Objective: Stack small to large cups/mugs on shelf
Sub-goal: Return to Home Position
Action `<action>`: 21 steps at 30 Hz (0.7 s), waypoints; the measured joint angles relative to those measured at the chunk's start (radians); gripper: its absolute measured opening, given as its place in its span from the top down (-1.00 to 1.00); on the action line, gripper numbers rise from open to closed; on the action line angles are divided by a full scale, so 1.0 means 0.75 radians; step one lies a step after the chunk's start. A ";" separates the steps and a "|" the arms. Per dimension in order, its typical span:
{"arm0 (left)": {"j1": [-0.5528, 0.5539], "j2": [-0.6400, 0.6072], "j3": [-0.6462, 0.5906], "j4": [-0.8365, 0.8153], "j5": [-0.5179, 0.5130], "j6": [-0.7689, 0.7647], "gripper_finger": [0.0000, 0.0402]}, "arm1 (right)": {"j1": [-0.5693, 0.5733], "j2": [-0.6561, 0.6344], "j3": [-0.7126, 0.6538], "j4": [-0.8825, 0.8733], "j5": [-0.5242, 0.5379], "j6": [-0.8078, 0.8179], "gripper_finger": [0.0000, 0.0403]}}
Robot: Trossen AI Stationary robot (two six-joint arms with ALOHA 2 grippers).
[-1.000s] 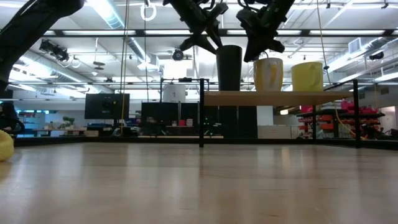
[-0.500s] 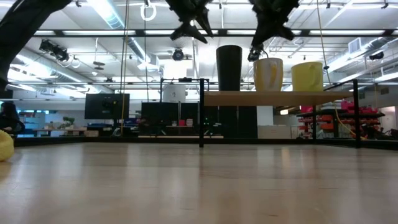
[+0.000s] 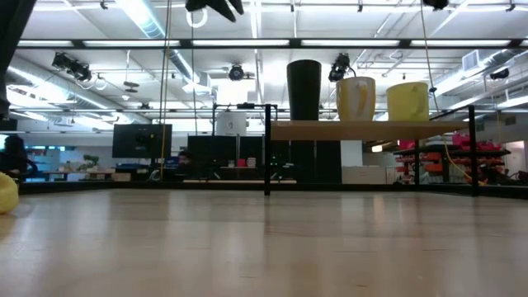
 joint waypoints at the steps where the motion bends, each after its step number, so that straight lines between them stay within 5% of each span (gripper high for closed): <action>1: -0.020 -0.015 0.000 -0.014 -0.042 -0.001 0.34 | 0.018 -0.033 0.000 -0.003 0.000 0.018 0.92; 9: -0.184 -0.091 0.002 -0.104 -0.294 -0.073 0.40 | 0.138 -0.224 0.000 -0.006 0.000 0.064 0.92; 21: -0.439 -0.102 -0.001 -0.248 -0.546 -0.269 0.42 | 0.200 -0.229 0.000 -0.175 0.000 0.139 0.92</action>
